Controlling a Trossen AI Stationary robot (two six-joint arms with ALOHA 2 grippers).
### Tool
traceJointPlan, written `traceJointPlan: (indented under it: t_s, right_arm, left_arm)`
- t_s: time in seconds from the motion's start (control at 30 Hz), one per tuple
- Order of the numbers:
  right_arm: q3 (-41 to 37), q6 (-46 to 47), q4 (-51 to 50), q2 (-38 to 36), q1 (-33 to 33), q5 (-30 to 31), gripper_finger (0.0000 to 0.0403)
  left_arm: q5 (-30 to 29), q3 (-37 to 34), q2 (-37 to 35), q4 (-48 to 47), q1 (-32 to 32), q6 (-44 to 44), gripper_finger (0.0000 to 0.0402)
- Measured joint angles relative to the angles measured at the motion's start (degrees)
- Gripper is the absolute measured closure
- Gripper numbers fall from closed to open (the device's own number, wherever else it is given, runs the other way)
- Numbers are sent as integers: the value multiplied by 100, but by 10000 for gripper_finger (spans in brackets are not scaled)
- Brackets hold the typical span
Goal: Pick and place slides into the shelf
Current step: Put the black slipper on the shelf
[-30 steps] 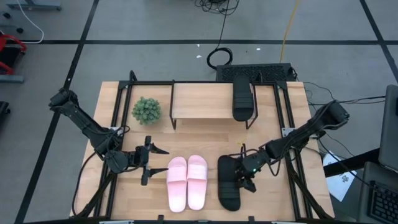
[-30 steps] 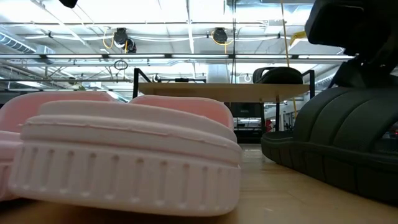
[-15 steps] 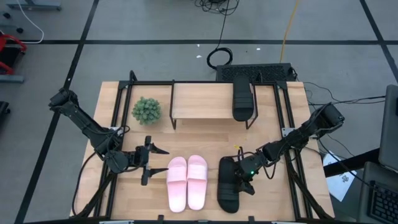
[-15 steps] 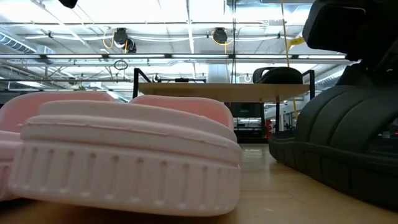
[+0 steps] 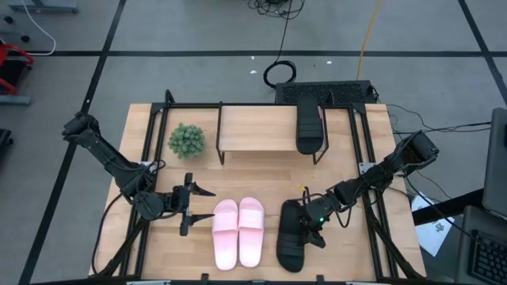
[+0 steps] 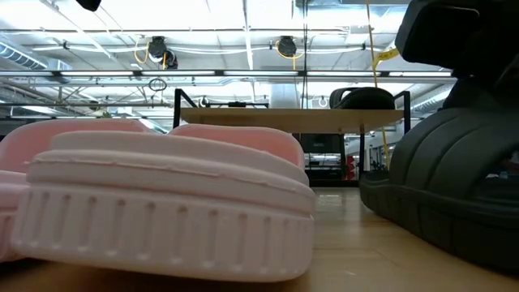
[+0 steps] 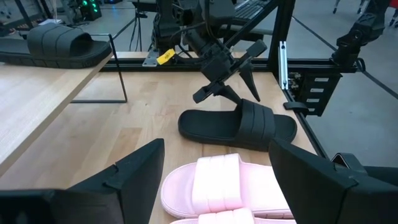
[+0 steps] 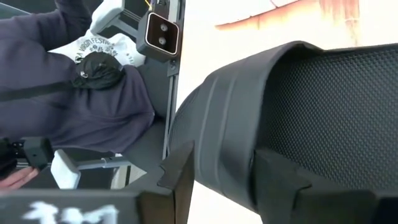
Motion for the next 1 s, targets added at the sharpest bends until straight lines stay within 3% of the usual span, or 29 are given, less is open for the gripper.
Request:
traceJointPlan:
  t_s: [0.3, 0.53, 0.83, 1.0]
  right_arm:
    - [0, -108, -5, 0, 2, -137, 282]
    - [0, -170, -204, 0, 0, -135, 332]
    - [0, -231, -80, 0, -6, -271, 336]
    - [0, -325, -96, 0, -20, -288, 369]
  left_arm:
    - [0, 0, 0, -6, 0, 0, 108]
    - [0, 0, 0, -116, 0, -4, 108]
    - [0, 0, 0, -125, 0, -4, 108]
    - [0, 0, 0, -127, 0, -4, 108]
